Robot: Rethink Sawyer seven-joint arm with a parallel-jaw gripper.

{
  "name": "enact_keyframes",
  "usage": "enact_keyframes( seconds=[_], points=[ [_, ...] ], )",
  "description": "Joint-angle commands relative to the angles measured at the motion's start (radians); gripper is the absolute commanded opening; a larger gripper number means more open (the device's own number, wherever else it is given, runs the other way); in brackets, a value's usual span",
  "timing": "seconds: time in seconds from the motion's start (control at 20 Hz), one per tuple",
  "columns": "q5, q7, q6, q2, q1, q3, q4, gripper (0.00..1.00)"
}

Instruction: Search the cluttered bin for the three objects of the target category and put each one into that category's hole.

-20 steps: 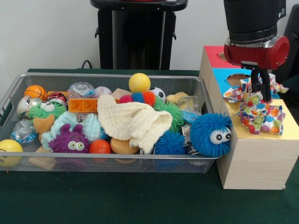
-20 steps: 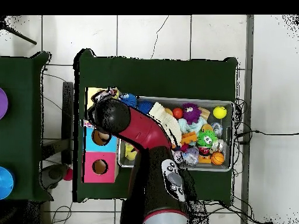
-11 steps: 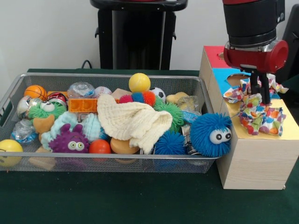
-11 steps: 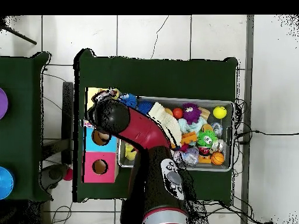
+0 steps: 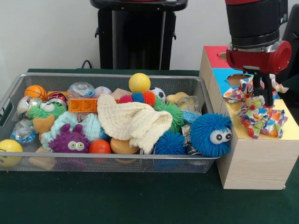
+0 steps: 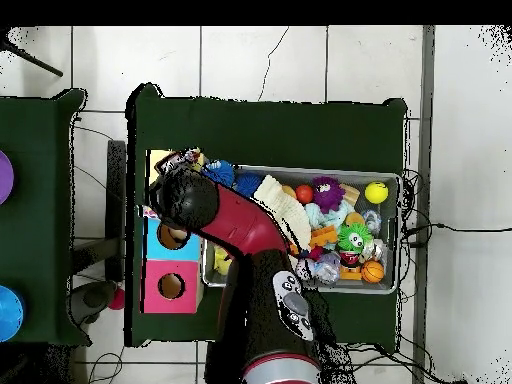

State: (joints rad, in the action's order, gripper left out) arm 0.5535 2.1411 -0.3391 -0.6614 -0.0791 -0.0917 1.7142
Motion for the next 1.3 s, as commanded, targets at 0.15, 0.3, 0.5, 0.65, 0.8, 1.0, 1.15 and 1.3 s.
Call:
enact_keyframes(
  seconds=[0.15,0.3,0.5,0.65,0.8,1.0,1.15,1.3],
  points=[
    [-0.032,0.129,0.074,0.064,-0.006,-0.065,0.089,0.0],
    [-0.053,0.121,0.046,0.082,0.021,-0.022,0.068,0.0],
    [-0.085,0.107,0.03,0.115,0.057,0.038,0.036,0.0],
    [-0.109,0.09,0.01,0.129,0.066,0.055,0.02,0.0],
    [-0.126,0.097,-0.013,0.145,0.083,0.084,0.011,0.0],
    [-0.153,0.097,-0.035,0.177,0.105,0.121,-0.008,0.0],
    [-0.157,0.099,-0.033,0.182,0.106,0.127,-0.007,0.0],
    [-0.162,0.095,-0.023,0.18,0.099,0.121,0.001,0.0]
  ],
)
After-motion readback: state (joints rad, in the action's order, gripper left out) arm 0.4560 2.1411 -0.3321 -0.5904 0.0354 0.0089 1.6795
